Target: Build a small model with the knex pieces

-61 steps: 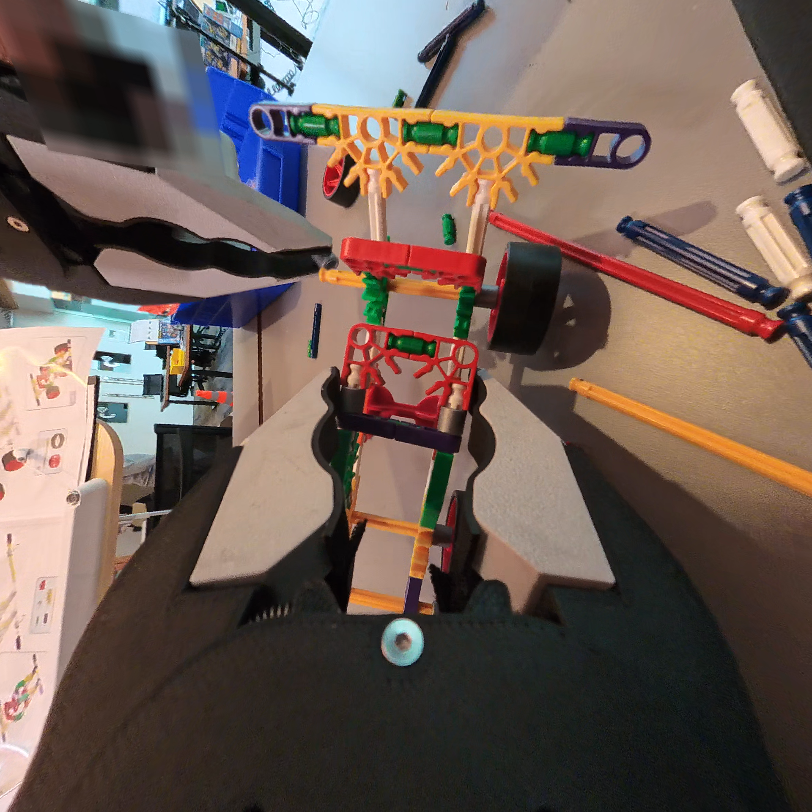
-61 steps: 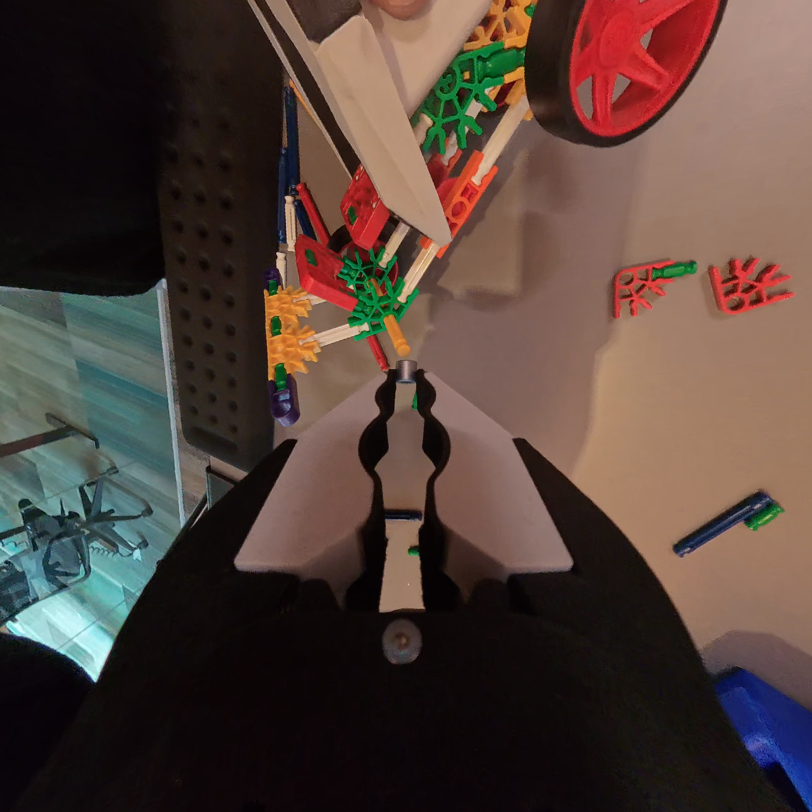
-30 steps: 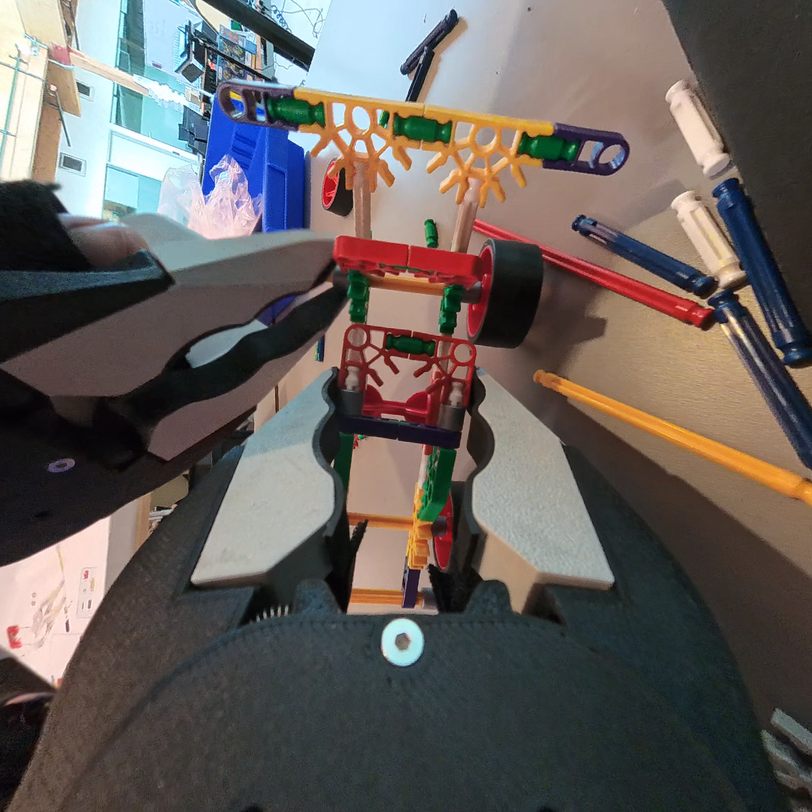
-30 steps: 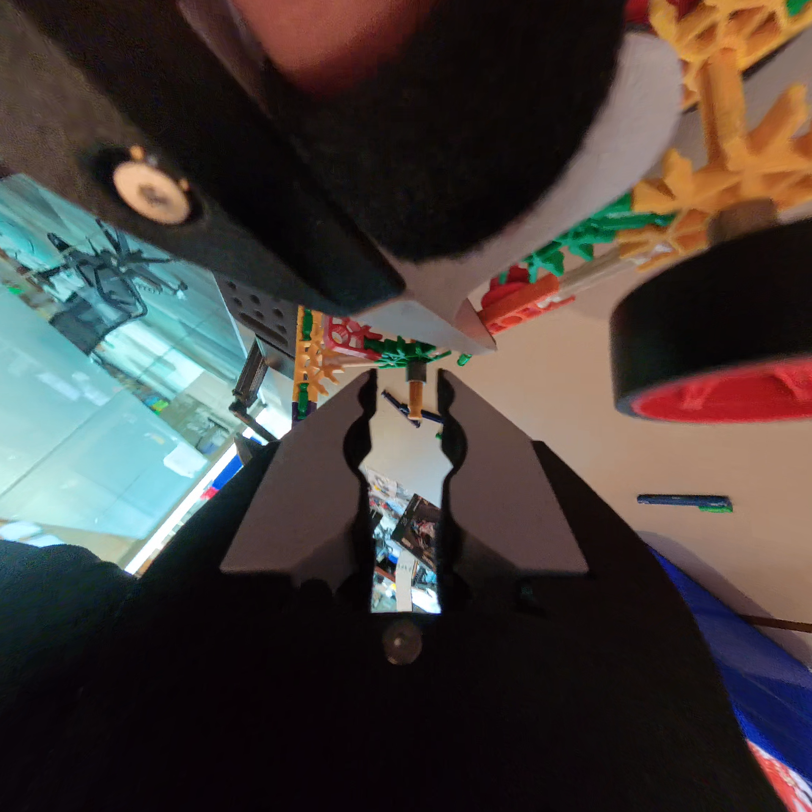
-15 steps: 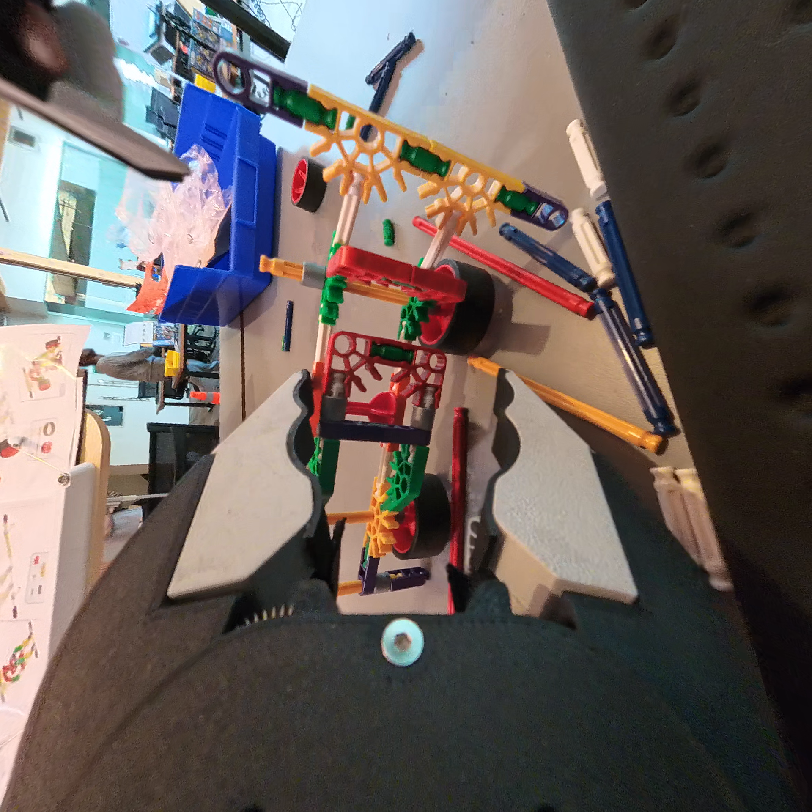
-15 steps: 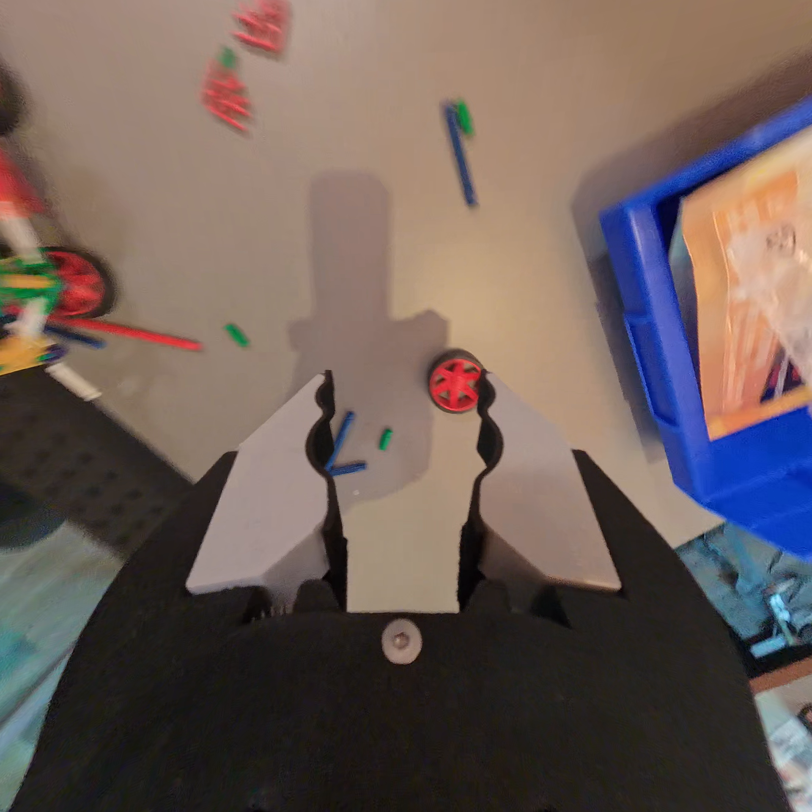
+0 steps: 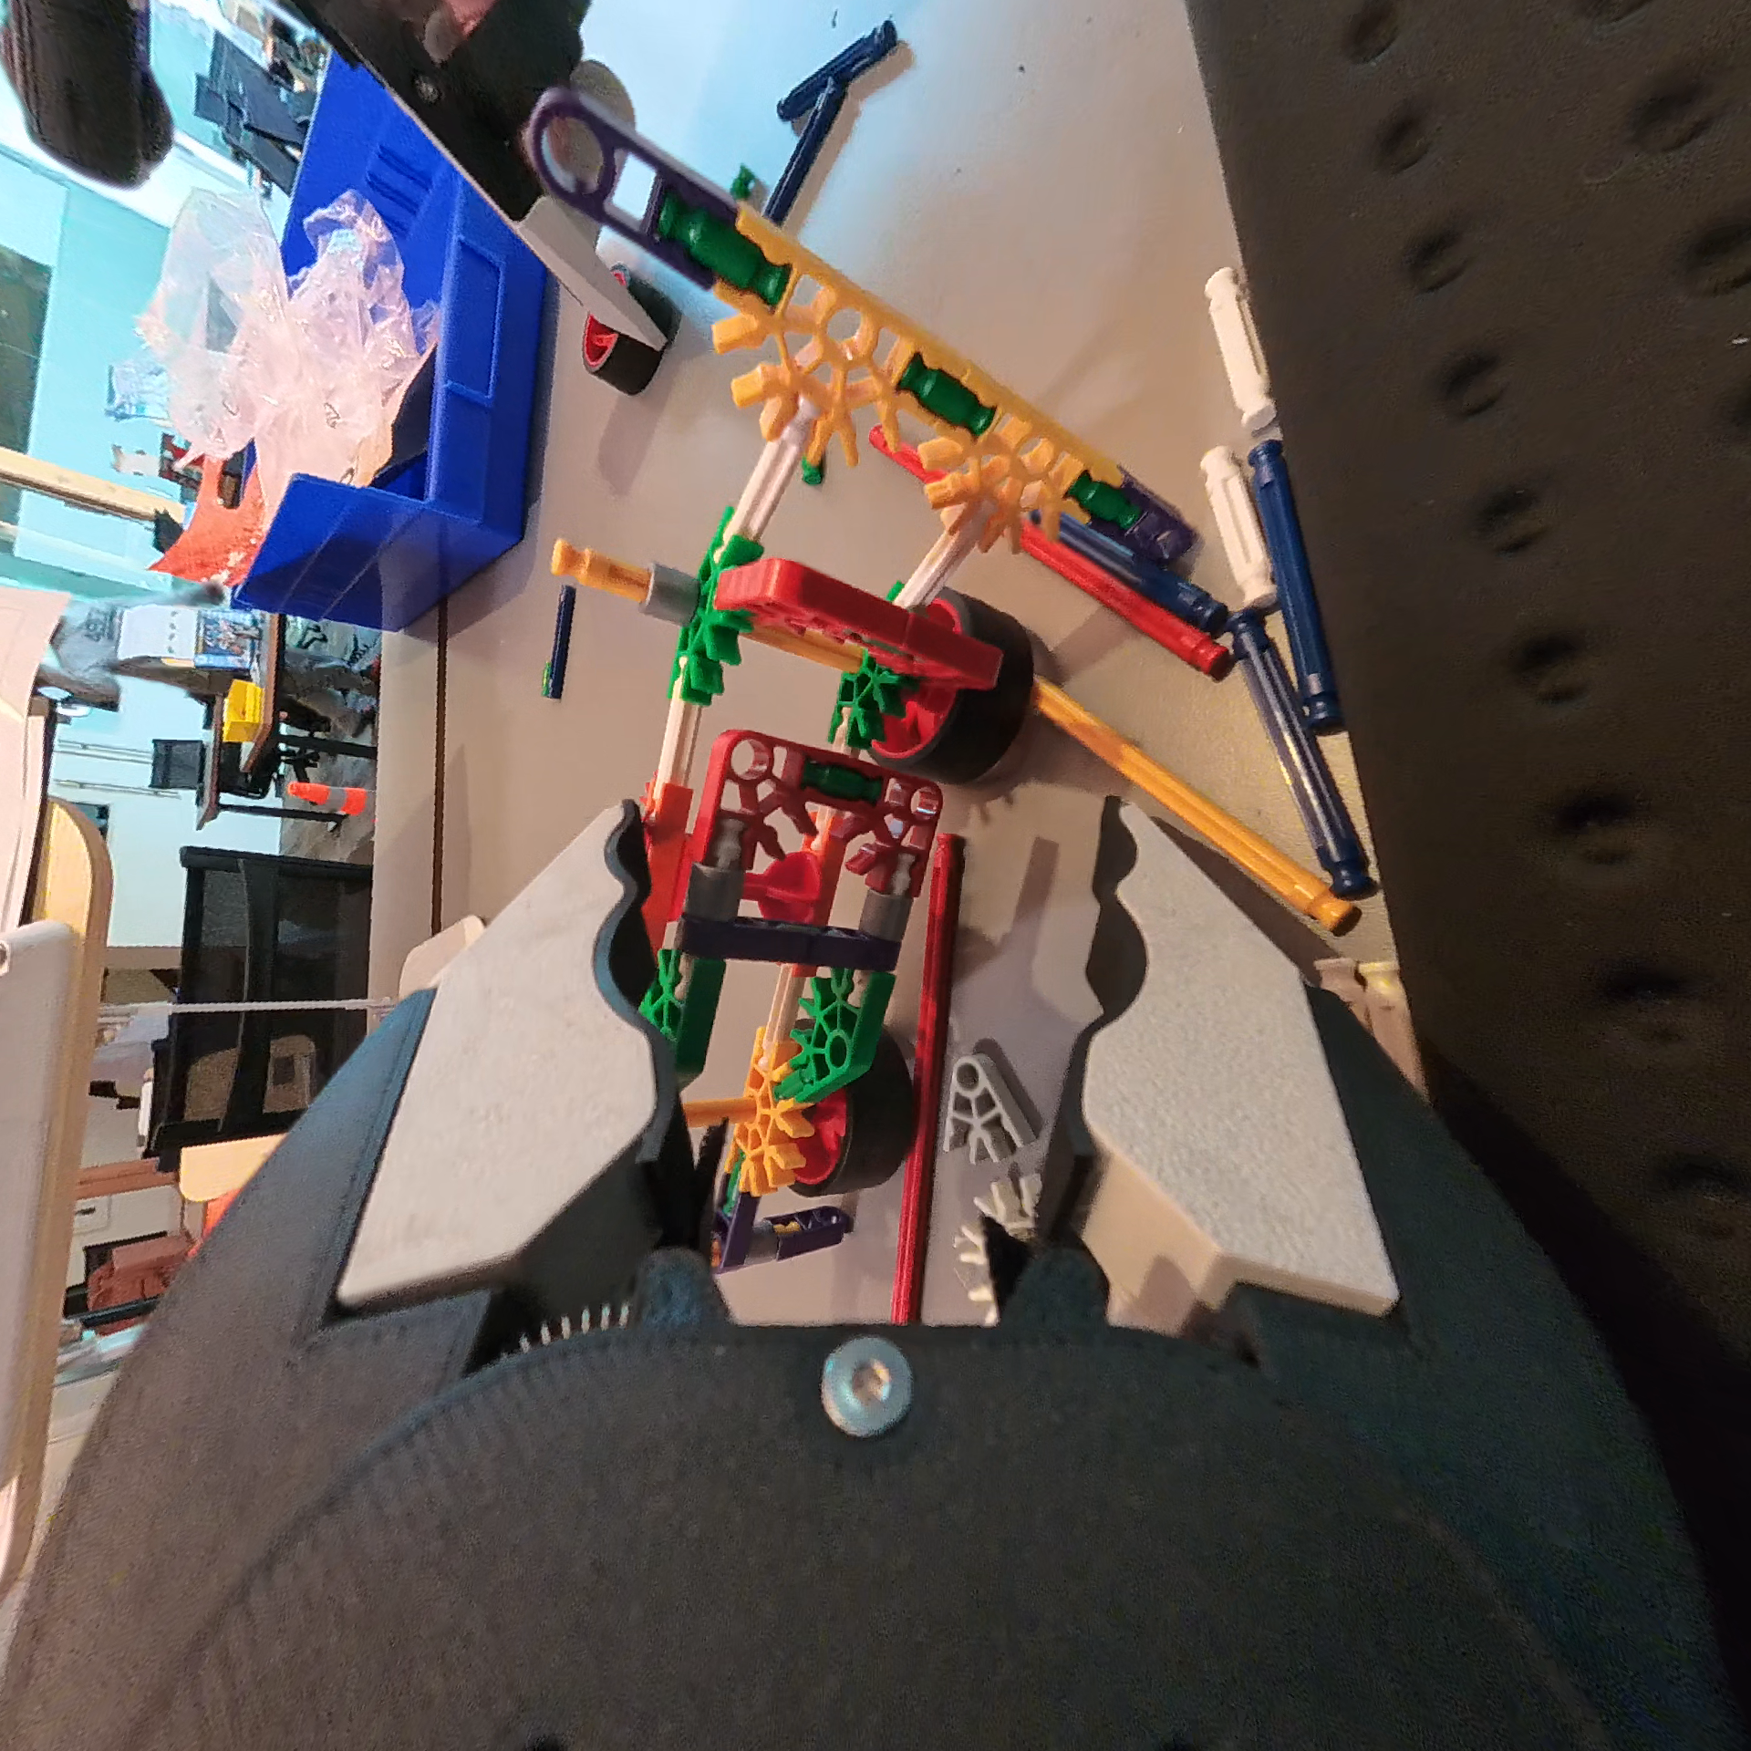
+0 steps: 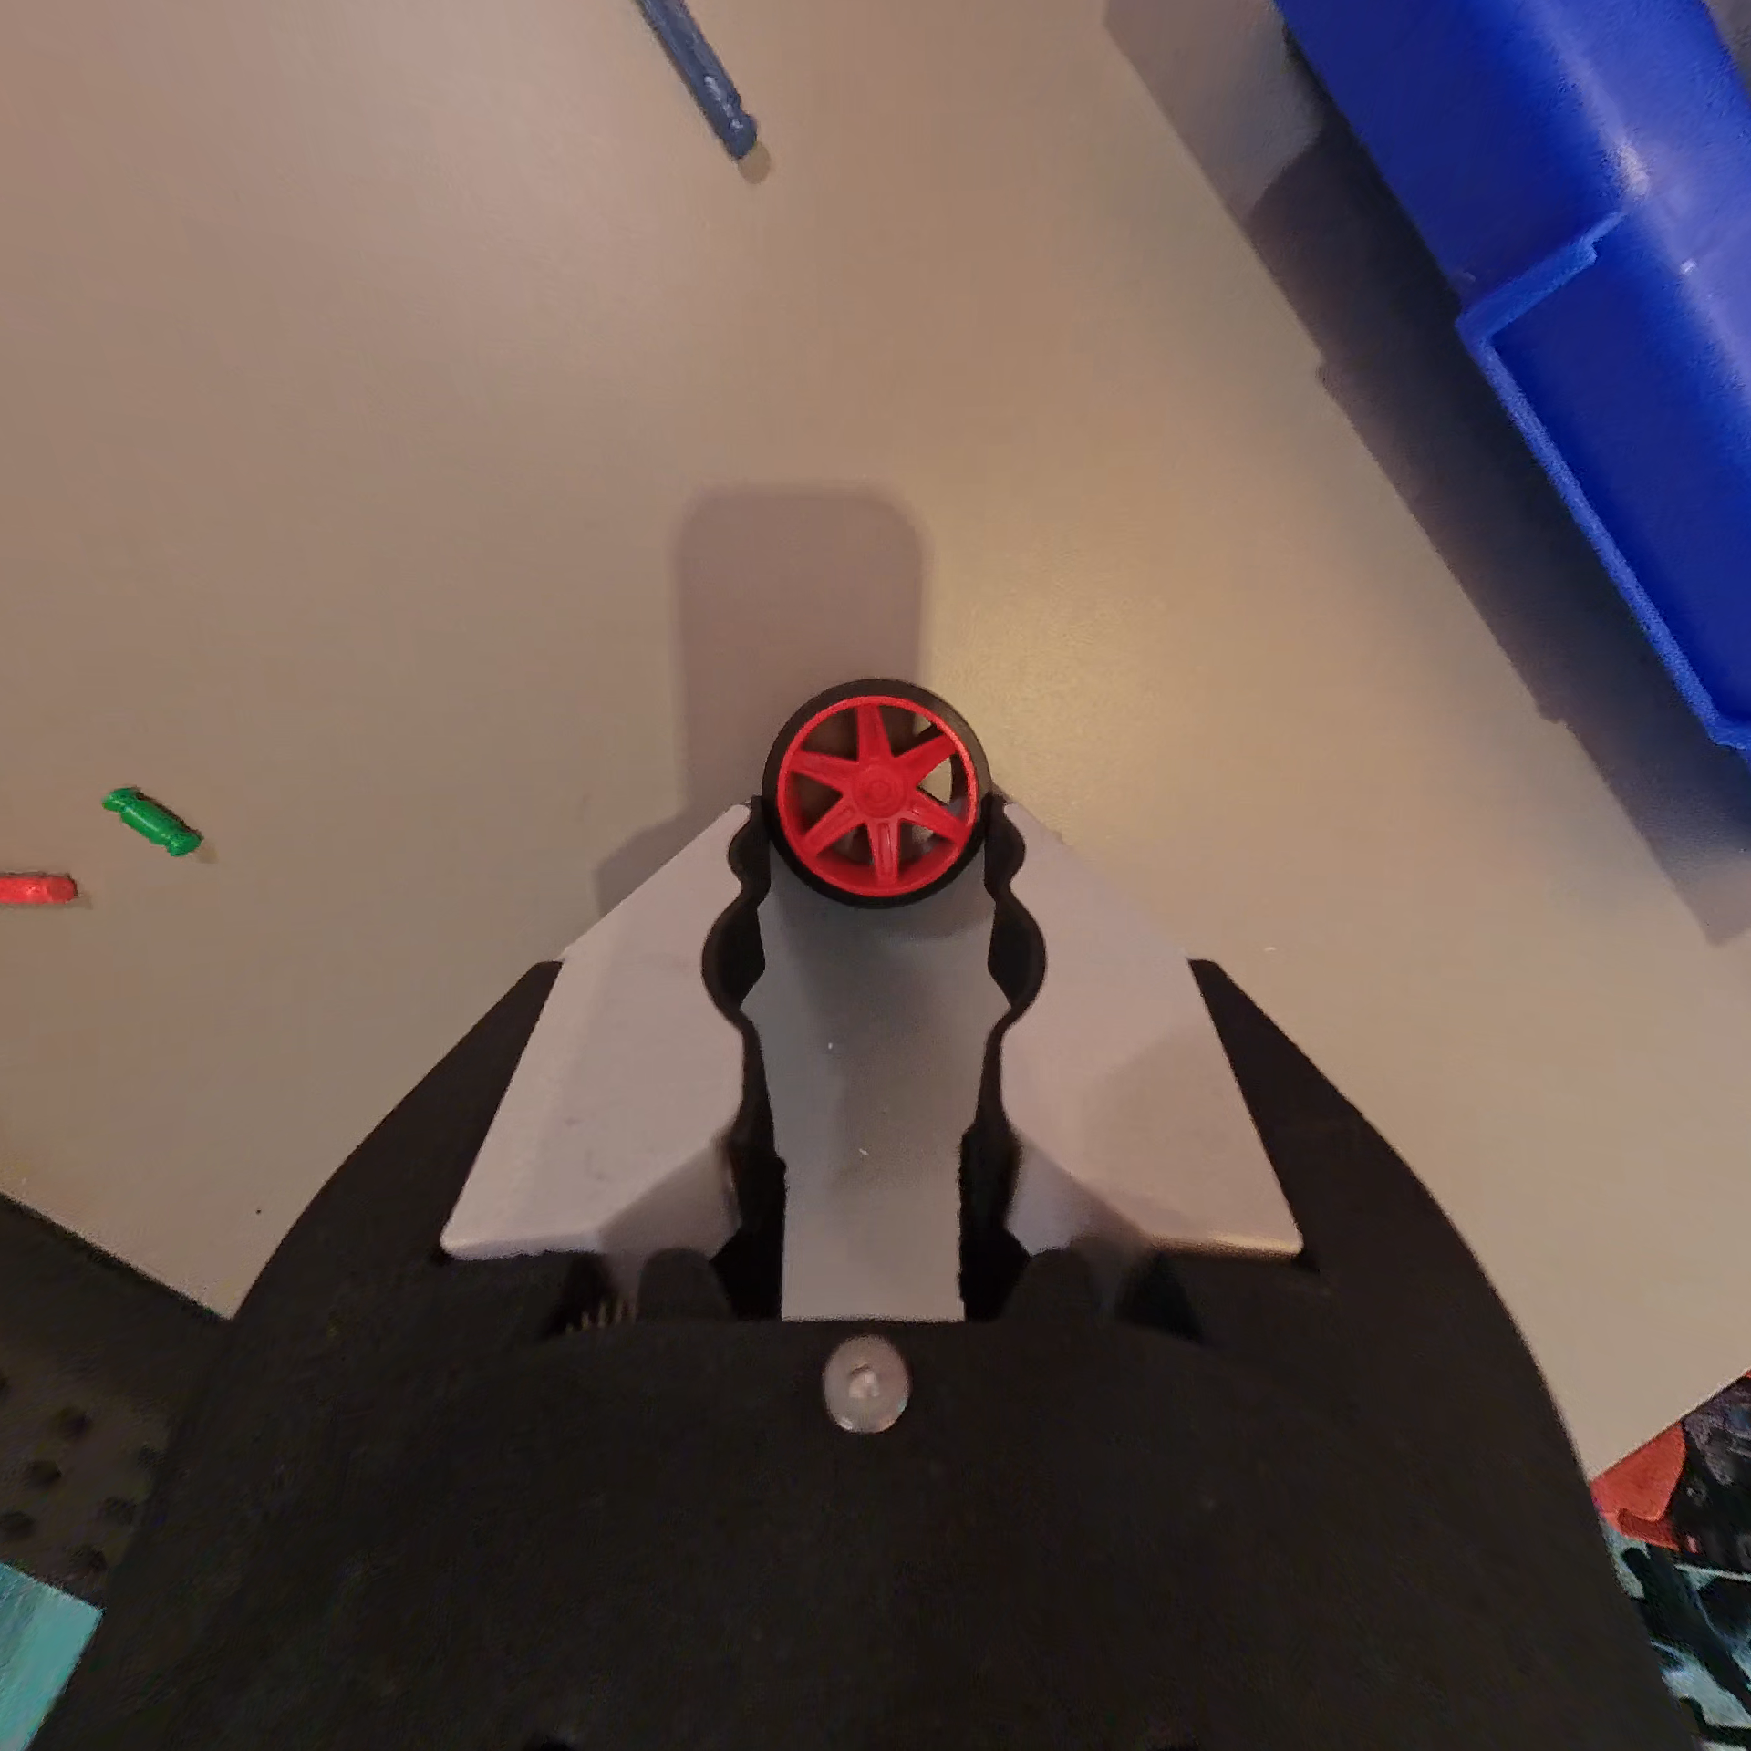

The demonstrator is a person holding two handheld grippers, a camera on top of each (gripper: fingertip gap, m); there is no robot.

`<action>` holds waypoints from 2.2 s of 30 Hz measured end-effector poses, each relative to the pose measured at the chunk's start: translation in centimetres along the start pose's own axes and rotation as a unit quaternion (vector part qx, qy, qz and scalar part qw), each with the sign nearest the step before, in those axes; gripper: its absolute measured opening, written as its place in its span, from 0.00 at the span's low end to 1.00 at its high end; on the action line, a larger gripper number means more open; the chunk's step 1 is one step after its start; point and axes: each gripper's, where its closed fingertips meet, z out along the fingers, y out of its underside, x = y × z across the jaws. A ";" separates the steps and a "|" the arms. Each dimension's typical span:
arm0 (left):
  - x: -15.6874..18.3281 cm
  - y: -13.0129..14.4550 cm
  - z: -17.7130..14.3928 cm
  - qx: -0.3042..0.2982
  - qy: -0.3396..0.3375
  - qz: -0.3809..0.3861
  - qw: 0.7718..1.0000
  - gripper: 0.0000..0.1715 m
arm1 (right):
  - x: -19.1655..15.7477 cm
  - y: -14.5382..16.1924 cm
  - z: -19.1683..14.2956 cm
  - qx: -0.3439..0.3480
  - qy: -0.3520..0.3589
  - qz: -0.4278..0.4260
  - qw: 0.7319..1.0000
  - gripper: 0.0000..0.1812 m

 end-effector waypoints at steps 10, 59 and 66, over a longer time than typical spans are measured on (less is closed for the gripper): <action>-1.7 2.7 -0.1 -0.038 -0.026 -0.025 0.999 0.50 | -3.7 -3.0 -3.4 0.073 -0.015 -0.016 0.997 0.23; -1.0 3.1 -1.5 -0.016 -0.047 -0.052 0.997 0.50 | -27.9 -6.5 -5.9 -0.145 -0.206 -0.248 0.936 0.22; -1.0 3.0 -1.6 -0.009 -0.049 -0.049 0.998 0.49 | -28.0 -6.3 -5.8 -0.132 -0.200 -0.281 0.929 0.22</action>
